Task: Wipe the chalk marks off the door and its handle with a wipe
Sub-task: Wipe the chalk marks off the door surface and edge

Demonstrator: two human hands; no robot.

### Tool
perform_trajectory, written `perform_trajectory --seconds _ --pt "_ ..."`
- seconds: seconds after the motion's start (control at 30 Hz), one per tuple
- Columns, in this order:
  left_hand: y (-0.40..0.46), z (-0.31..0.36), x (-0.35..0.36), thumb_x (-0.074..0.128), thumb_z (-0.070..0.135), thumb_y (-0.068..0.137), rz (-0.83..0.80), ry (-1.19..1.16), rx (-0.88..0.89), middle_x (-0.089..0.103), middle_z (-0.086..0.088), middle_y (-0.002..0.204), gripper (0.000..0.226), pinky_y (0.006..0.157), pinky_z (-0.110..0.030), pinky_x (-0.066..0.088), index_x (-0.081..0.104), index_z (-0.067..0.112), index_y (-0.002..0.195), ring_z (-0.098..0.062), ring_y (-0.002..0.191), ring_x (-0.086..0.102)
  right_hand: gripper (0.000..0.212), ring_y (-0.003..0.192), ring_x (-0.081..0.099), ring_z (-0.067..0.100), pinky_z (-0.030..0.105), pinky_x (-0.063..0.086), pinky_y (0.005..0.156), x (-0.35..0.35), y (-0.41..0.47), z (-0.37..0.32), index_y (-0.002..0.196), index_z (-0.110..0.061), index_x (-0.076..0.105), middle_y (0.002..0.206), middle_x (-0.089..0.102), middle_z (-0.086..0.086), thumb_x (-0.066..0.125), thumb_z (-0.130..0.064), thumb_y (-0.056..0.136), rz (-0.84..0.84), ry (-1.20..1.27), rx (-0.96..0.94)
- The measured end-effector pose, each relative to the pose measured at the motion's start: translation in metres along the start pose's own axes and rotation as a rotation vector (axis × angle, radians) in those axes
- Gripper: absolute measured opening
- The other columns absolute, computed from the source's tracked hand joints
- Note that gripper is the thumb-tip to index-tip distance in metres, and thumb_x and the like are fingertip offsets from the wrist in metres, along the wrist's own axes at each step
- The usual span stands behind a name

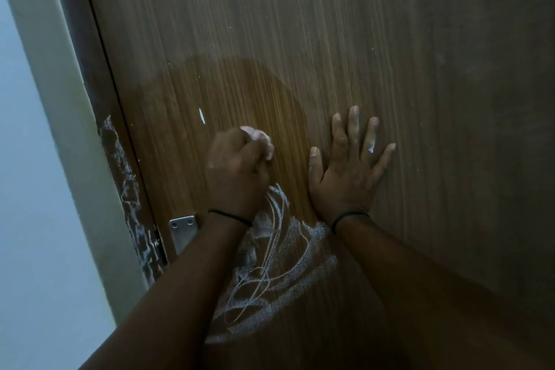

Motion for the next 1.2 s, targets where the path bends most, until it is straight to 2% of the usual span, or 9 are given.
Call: perform_trajectory --seconds 0.1,0.33,0.47,0.57,0.63,0.73,0.87,1.03,1.2 --pt "-0.011 0.008 0.007 0.069 -0.002 0.084 -0.038 0.026 0.087 0.059 -0.009 0.071 0.013 0.056 -0.038 0.044 0.071 0.005 0.073 -0.022 0.066 0.052 0.065 0.153 0.004 0.032 0.067 0.007 0.116 0.0 -0.001 0.001 0.157 -0.023 0.019 0.167 0.009 0.003 0.031 -0.052 0.099 0.002 -0.009 -0.004" --pt "-0.023 -0.015 -0.009 0.071 0.002 0.087 0.026 0.093 -0.067 0.059 -0.012 0.07 0.009 0.054 -0.04 0.043 0.073 0.003 0.079 -0.028 0.065 0.051 0.065 0.153 0.004 0.032 0.069 0.008 0.116 -0.001 -0.001 -0.001 0.157 -0.022 0.021 0.167 0.01 0.003 0.033 -0.05 0.099 0.0 0.015 -0.005" --pt "-0.02 -0.054 -0.03 0.061 0.01 0.095 0.083 0.139 -0.112 0.064 -0.011 0.078 0.021 0.065 -0.04 0.042 0.073 0.008 0.078 -0.03 0.074 0.057 0.065 0.153 0.006 0.032 0.068 0.008 0.116 -0.002 -0.001 -0.002 0.157 -0.022 0.021 0.166 0.011 0.003 0.034 -0.05 0.099 0.014 0.014 -0.006" --pt "-0.018 -0.055 -0.039 0.064 0.004 0.091 0.172 0.118 -0.13 0.066 -0.01 0.079 0.019 0.068 -0.035 0.042 0.072 0.008 0.074 -0.024 0.077 0.055 0.065 0.153 0.006 0.032 0.068 0.008 0.116 -0.001 -0.001 -0.002 0.156 -0.022 0.021 0.166 0.012 0.003 0.033 -0.05 0.099 0.024 0.009 -0.006" --pt "-0.024 -0.041 -0.034 0.067 -0.001 0.089 0.152 0.099 -0.09 0.064 -0.008 0.078 0.018 0.066 -0.033 0.042 0.071 0.008 0.073 -0.019 0.077 0.051 0.065 0.153 0.006 0.032 0.068 0.009 0.116 -0.002 -0.002 -0.001 0.157 -0.022 0.02 0.166 0.012 0.003 0.034 -0.05 0.099 0.021 0.013 -0.004" --pt "-0.031 -0.043 -0.027 0.066 0.0 0.089 0.042 0.125 -0.017 0.065 -0.009 0.078 0.017 0.064 -0.038 0.045 0.073 0.008 0.075 -0.025 0.074 0.055 0.065 0.153 0.005 0.032 0.068 0.008 0.116 -0.004 -0.002 -0.001 0.157 -0.023 0.019 0.166 0.011 0.003 0.034 -0.049 0.099 0.005 0.009 0.001" --pt "-0.03 -0.073 -0.042 0.064 0.008 0.09 0.113 0.139 -0.201 0.065 -0.013 0.08 0.015 0.068 -0.034 0.04 0.075 0.008 0.079 -0.033 0.077 0.057 0.065 0.153 0.006 0.032 0.068 0.009 0.116 -0.003 -0.001 -0.002 0.157 -0.023 0.019 0.166 0.012 0.003 0.032 -0.05 0.1 0.011 0.002 -0.002" --pt "-0.055 -0.066 -0.04 0.07 0.004 0.088 0.069 0.156 -0.115 0.062 -0.017 0.074 0.008 0.06 -0.038 0.038 0.077 0.002 0.084 -0.033 0.069 0.054 0.065 0.153 0.006 0.032 0.068 0.009 0.116 -0.003 -0.001 -0.001 0.157 -0.022 0.02 0.166 0.012 0.003 0.034 -0.049 0.099 0.021 0.009 -0.002" --pt "-0.06 -0.085 -0.048 0.069 0.006 0.088 0.052 0.146 -0.223 0.066 -0.017 0.08 0.01 0.066 -0.036 0.039 0.077 0.003 0.083 -0.036 0.076 0.059 0.065 0.153 0.007 0.032 0.067 0.009 0.116 -0.004 -0.002 -0.002 0.157 -0.021 0.022 0.166 0.013 0.004 0.034 -0.049 0.1 0.025 -0.004 -0.009"
Point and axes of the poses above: each hand's wrist, its own y-axis towards the middle knuckle, its own x-axis out of the palm, z = x × y, the point moved 7 cm from there along y, towards the middle knuckle
